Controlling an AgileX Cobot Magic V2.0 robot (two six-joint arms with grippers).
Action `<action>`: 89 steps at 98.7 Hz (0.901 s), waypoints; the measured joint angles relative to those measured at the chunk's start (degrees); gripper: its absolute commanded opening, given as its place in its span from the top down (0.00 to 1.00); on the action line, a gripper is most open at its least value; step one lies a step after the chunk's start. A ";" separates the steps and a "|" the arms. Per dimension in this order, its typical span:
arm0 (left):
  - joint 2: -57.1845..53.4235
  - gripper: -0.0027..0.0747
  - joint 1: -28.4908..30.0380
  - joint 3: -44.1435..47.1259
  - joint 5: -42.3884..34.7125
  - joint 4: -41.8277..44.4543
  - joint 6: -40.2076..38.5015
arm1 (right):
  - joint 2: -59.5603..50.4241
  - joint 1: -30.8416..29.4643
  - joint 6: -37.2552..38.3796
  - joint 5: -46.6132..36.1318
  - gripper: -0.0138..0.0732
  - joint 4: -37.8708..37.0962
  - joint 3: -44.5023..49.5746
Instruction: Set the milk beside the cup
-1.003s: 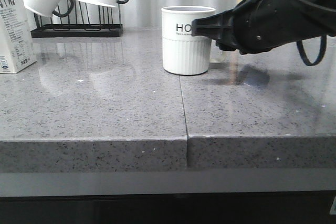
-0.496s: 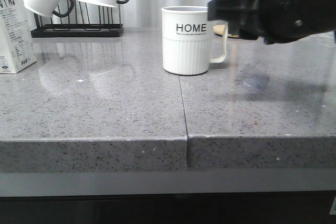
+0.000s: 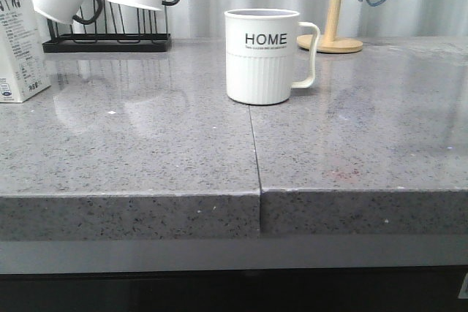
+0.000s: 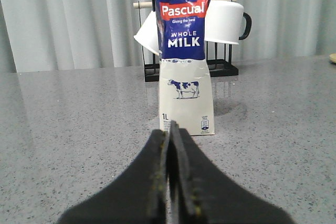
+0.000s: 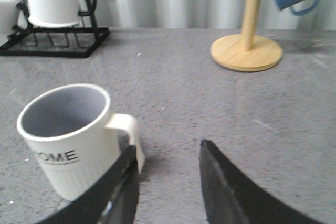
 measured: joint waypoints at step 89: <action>0.00 0.99 0.00 0.00 0.00 0.00 0.00 | -40.74 -15.56 23.02 24.34 0.62 -29.97 12.84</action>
